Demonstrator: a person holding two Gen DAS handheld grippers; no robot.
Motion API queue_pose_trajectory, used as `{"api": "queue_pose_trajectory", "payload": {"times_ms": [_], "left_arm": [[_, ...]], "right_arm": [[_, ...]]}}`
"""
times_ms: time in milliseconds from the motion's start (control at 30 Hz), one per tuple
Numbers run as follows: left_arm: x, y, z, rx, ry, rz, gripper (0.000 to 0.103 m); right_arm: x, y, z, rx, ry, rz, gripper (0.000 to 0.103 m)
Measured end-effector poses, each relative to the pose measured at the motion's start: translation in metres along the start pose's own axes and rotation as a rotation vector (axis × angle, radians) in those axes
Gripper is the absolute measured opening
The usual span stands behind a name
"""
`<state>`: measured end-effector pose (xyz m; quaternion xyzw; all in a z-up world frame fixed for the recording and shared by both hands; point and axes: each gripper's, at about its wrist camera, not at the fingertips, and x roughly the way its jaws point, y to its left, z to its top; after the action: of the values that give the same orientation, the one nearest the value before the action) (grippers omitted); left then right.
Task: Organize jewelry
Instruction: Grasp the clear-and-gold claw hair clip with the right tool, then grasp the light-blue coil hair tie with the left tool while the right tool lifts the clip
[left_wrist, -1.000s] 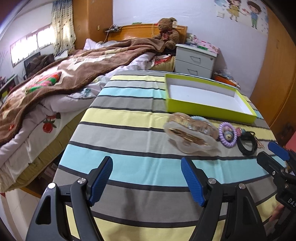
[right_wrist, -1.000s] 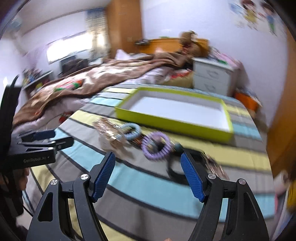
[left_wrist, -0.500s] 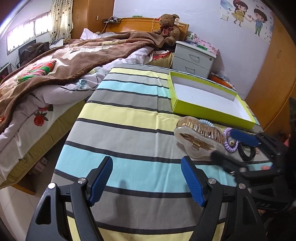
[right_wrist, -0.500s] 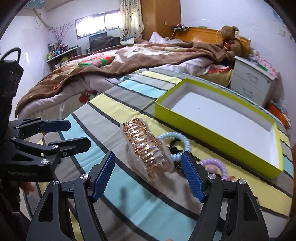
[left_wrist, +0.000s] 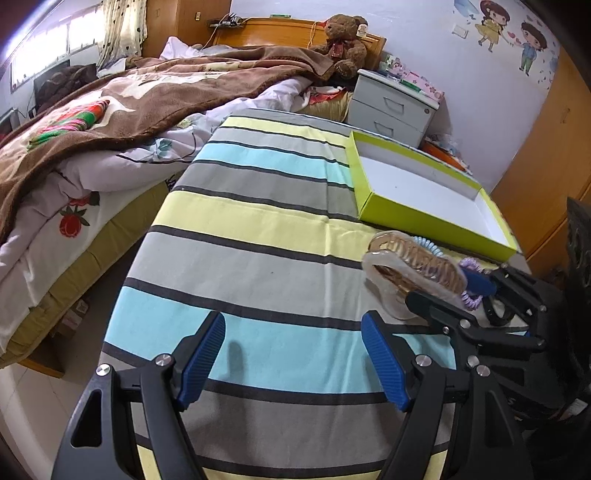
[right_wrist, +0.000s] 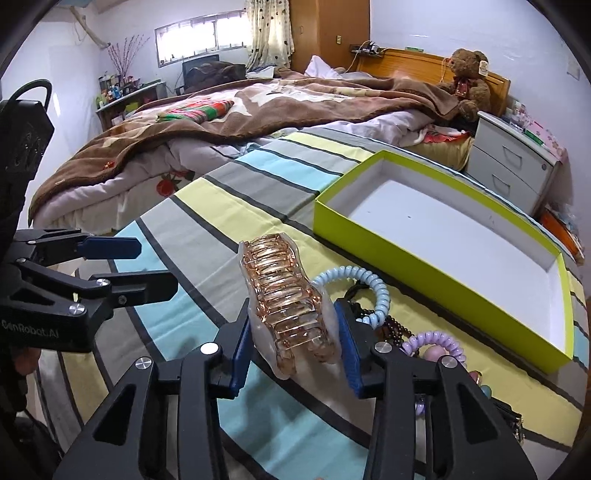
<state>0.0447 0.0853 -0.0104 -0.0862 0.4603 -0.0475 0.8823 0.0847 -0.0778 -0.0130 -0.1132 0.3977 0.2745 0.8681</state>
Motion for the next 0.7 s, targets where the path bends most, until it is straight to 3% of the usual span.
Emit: {"api": "queue_pose_trajectory", "payload": {"times_ms": [367,700], "left_arm": [[0.003,0.000,0.006,-0.008,0.025,-0.024,0.074],[0.015,-0.012,0.018,-0.009,0.046,-0.092,0.074]], "right_arm": [[-0.025,-0.012,-0.005,0.091,-0.086,0.053,0.041],[-0.075,-0.054,-0.016,0.313,-0.202,0.177,0.041]]}}
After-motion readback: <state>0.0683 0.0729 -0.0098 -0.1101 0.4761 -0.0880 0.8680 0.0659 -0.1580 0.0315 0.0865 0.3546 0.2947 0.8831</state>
